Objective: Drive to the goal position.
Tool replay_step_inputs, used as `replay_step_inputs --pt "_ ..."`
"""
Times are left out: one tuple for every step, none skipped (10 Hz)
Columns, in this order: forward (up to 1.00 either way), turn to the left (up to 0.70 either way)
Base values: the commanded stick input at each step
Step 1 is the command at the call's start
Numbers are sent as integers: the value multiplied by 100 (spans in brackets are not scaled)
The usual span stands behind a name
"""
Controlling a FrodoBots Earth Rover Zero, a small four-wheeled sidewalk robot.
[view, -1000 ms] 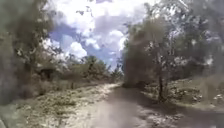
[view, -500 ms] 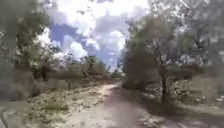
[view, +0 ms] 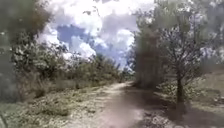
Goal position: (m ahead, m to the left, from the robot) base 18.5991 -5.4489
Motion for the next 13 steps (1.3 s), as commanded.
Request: replay_step_inputs --pt "70 0" --pt "70 0" --pt "70 0" --pt "70 0" --pt "70 0" --pt "70 0" --pt "70 11" --pt "70 26" --pt "70 33" --pt "70 35" --pt "70 17" --pt "70 0" --pt "70 0"
